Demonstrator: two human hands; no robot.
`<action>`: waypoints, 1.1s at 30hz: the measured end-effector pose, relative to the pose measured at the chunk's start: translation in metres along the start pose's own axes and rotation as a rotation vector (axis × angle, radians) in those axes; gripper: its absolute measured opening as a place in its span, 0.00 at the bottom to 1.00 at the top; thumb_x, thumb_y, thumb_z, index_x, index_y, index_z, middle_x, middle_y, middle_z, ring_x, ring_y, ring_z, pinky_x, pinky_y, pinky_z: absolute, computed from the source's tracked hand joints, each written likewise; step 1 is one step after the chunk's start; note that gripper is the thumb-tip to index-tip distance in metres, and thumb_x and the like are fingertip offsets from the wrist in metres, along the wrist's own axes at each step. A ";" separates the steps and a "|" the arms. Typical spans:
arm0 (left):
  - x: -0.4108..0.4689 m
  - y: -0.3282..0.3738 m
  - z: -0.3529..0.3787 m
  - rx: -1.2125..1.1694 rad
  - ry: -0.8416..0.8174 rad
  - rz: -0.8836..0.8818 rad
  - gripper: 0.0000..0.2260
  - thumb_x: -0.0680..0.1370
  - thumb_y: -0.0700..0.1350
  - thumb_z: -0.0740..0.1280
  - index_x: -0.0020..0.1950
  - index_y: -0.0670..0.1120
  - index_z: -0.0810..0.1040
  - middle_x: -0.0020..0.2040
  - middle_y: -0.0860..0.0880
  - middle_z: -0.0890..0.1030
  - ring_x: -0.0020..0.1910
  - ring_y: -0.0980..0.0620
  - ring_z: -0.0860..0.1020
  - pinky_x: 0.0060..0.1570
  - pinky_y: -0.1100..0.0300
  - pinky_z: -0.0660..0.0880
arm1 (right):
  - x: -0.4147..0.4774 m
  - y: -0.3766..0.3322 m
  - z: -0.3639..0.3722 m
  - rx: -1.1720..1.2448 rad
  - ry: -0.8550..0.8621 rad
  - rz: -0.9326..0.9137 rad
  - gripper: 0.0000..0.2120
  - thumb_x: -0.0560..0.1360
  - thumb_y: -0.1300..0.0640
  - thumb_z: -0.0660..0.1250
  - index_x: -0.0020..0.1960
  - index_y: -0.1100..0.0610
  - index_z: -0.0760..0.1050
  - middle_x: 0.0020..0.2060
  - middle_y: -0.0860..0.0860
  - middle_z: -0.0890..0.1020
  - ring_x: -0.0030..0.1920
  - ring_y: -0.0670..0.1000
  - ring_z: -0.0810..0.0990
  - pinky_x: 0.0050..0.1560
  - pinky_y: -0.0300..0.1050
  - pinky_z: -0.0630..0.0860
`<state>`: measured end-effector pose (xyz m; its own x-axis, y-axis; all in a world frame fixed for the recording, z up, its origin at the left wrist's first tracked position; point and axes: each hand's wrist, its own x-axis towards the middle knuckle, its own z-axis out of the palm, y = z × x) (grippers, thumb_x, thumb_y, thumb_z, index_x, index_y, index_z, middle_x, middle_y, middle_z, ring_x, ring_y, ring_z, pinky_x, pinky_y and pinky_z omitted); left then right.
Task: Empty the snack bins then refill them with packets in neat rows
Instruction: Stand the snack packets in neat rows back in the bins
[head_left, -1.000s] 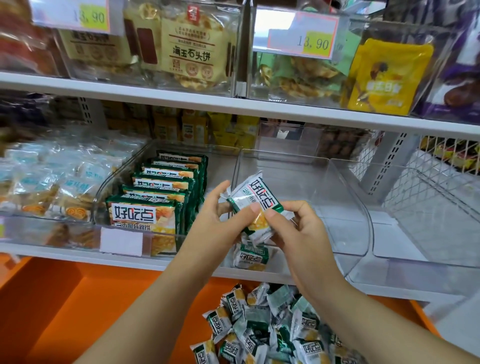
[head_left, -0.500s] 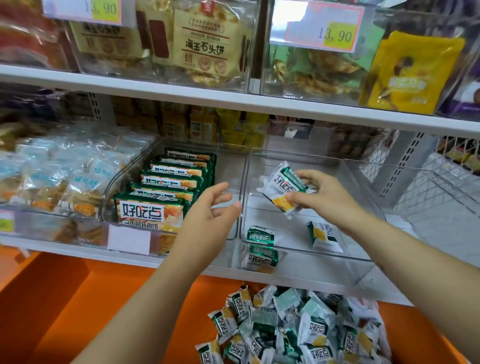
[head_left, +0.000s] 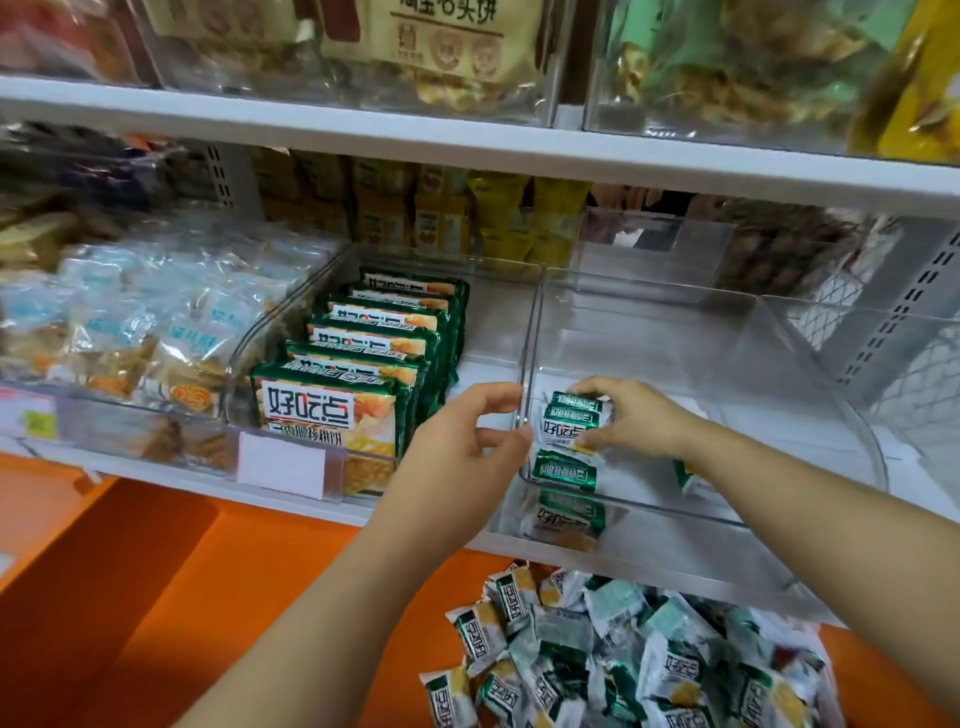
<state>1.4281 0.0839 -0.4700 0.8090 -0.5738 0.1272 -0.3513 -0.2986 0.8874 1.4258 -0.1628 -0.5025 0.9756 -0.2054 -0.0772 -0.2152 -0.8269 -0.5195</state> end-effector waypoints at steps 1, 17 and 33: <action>-0.001 0.000 0.000 -0.006 -0.003 -0.002 0.15 0.80 0.47 0.63 0.67 0.54 0.71 0.54 0.54 0.78 0.48 0.73 0.70 0.28 0.77 0.69 | 0.001 0.001 -0.001 0.031 -0.044 0.005 0.27 0.68 0.58 0.76 0.65 0.52 0.73 0.59 0.49 0.78 0.41 0.41 0.77 0.42 0.31 0.71; -0.004 -0.009 0.008 0.094 0.029 0.048 0.13 0.79 0.44 0.65 0.56 0.62 0.73 0.47 0.57 0.76 0.40 0.67 0.75 0.34 0.75 0.69 | -0.013 0.008 0.002 0.305 -0.204 0.087 0.19 0.75 0.55 0.70 0.63 0.44 0.72 0.58 0.50 0.79 0.54 0.55 0.80 0.55 0.49 0.79; 0.002 -0.010 0.010 0.111 0.039 0.138 0.14 0.78 0.45 0.66 0.50 0.66 0.70 0.52 0.59 0.75 0.46 0.67 0.75 0.41 0.77 0.70 | -0.007 -0.003 -0.001 0.095 -0.096 -0.057 0.13 0.78 0.56 0.65 0.62 0.53 0.78 0.60 0.45 0.79 0.57 0.43 0.76 0.58 0.36 0.69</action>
<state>1.4282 0.0782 -0.4829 0.7666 -0.5856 0.2635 -0.5082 -0.3024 0.8064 1.4190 -0.1594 -0.5002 0.9867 -0.1046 -0.1243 -0.1588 -0.7817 -0.6031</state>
